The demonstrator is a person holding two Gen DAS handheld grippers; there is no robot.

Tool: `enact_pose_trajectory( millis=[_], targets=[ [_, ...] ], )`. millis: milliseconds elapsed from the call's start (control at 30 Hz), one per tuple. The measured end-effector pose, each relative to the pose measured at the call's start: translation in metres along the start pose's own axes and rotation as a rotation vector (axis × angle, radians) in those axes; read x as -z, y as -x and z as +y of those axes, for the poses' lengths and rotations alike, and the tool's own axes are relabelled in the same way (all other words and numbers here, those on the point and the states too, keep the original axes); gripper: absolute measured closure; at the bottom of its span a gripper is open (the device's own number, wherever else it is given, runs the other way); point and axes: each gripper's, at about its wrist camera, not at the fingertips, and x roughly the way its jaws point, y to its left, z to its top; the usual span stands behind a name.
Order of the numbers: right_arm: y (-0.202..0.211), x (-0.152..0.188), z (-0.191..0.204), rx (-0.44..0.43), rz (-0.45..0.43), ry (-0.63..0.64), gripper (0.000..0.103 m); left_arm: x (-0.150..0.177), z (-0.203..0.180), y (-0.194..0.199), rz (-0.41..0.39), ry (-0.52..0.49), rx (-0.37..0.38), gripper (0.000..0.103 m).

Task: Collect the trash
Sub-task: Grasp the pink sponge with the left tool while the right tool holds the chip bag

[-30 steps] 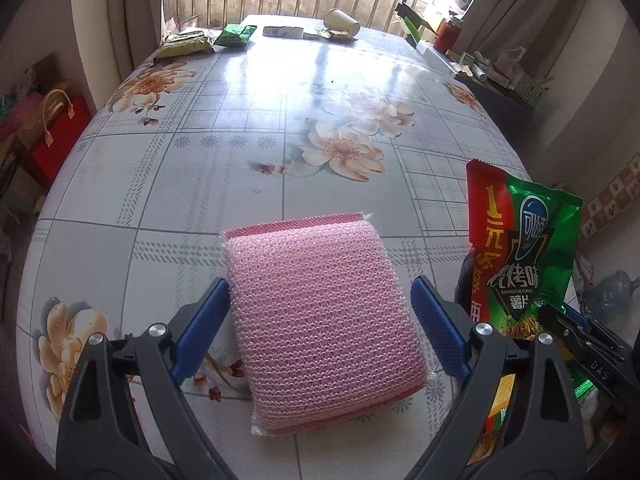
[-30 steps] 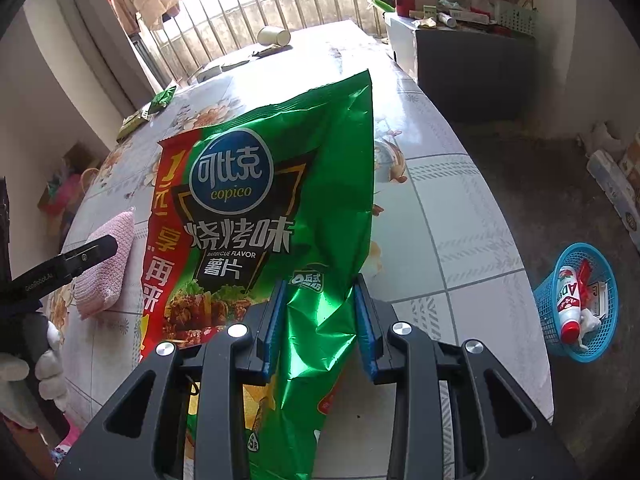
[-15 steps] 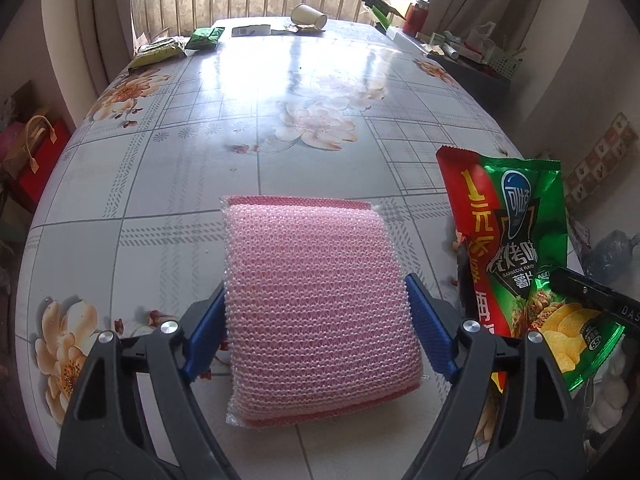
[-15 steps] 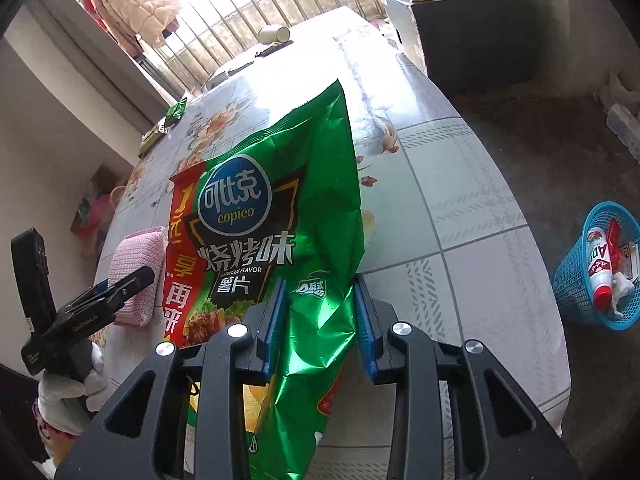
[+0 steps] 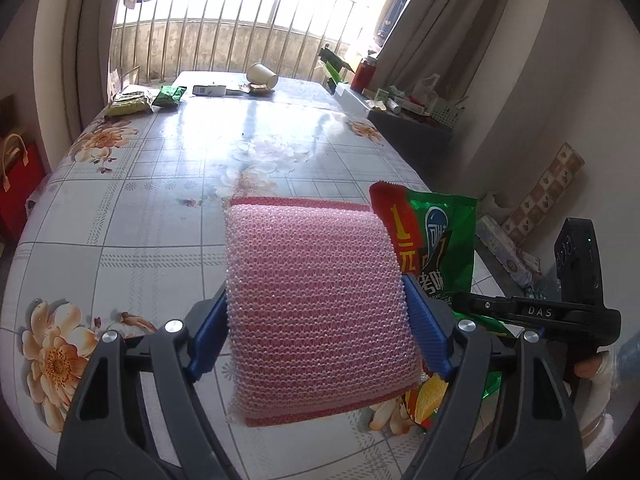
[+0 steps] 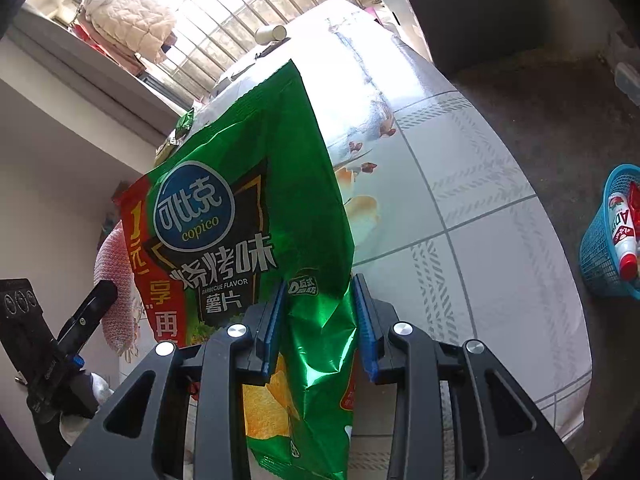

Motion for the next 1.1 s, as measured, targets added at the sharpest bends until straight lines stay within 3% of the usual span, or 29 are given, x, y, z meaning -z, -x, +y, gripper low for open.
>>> enact_pose_trajectory(
  millis=[233, 367, 500, 733, 1100],
  targets=[
    [-0.001, 0.000, 0.004, 0.032, -0.004, 0.013, 0.071, -0.001, 0.002, 0.013, -0.030, 0.012, 0.028, 0.027],
    [-0.001, -0.002, 0.003, 0.027, -0.001, 0.003, 0.071, 0.007, -0.014, 0.002, 0.021, -0.040, 0.086, 0.027],
    [-0.001, -0.001, -0.003, -0.034, 0.018, -0.042, 0.071, 0.022, -0.027, -0.025, 0.114, -0.084, 0.070, 0.027],
    [-0.001, 0.007, -0.012, -0.221, 0.045, -0.126, 0.071, 0.035, -0.025, -0.044, 0.191, -0.088, 0.057, 0.027],
    [-0.014, 0.009, 0.001, -0.193, 0.067, -0.068, 0.071, 0.035, -0.018, -0.051, 0.204, -0.076, 0.041, 0.027]
  ],
)
